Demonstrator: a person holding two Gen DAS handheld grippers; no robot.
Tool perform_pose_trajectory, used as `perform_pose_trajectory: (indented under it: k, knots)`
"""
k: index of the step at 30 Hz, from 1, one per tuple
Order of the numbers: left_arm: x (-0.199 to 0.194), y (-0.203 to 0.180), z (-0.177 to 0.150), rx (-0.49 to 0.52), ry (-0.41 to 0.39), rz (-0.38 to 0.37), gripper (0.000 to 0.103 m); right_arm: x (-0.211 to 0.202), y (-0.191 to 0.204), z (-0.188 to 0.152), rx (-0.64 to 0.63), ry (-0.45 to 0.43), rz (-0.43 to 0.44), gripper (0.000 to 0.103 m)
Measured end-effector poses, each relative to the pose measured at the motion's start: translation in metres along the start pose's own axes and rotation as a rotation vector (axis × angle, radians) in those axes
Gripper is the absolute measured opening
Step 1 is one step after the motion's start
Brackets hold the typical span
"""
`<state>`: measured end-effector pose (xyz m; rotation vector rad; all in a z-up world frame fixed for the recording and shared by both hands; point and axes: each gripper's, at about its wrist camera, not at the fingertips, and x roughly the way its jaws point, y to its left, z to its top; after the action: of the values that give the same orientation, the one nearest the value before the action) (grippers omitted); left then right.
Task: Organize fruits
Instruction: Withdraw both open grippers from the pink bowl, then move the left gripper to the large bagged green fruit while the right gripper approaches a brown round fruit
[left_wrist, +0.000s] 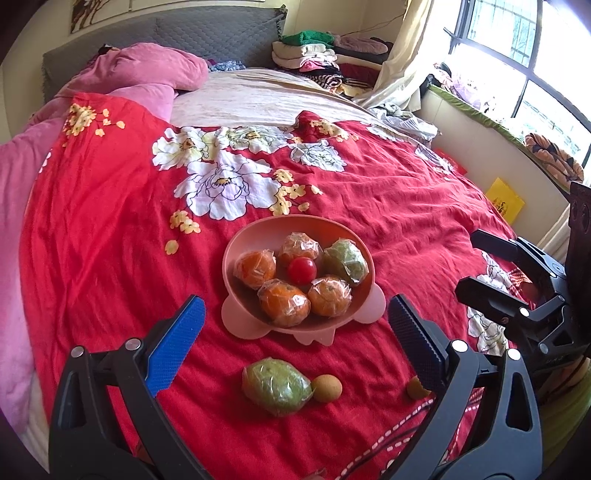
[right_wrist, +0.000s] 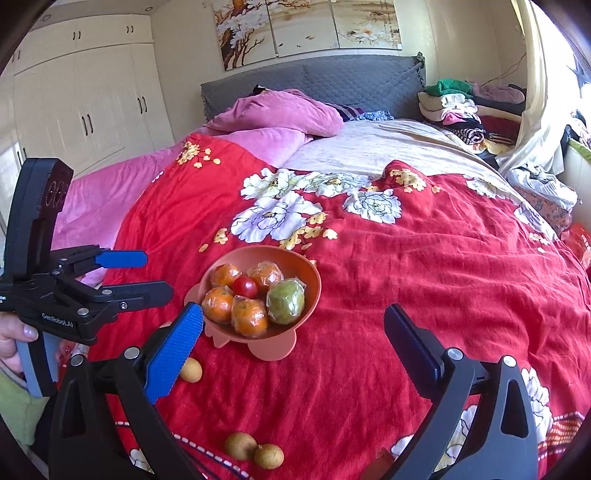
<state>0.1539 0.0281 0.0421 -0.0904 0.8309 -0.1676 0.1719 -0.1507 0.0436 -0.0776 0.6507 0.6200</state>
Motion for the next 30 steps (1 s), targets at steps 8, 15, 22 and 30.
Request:
perform_pose_trajectory:
  k: [8, 15, 22, 30]
  knots:
    - [-0.007, 0.003, -0.013, -0.004, 0.007, 0.002, 0.093, -0.018, 0.004, -0.008, -0.016, 0.004, -0.005, 0.098]
    - [-0.010, 0.004, -0.028, 0.001, 0.026, 0.008, 0.093, -0.025, 0.007, -0.022, -0.027, 0.034, -0.025, 0.098]
    - [-0.010, 0.007, -0.045, 0.006, 0.053, 0.011, 0.093, -0.023, 0.010, -0.040, -0.040, 0.088, -0.034, 0.098]
    - [-0.008, 0.008, -0.061, 0.015, 0.078, 0.023, 0.093, -0.024, 0.010, -0.056, -0.054, 0.126, -0.050, 0.097]
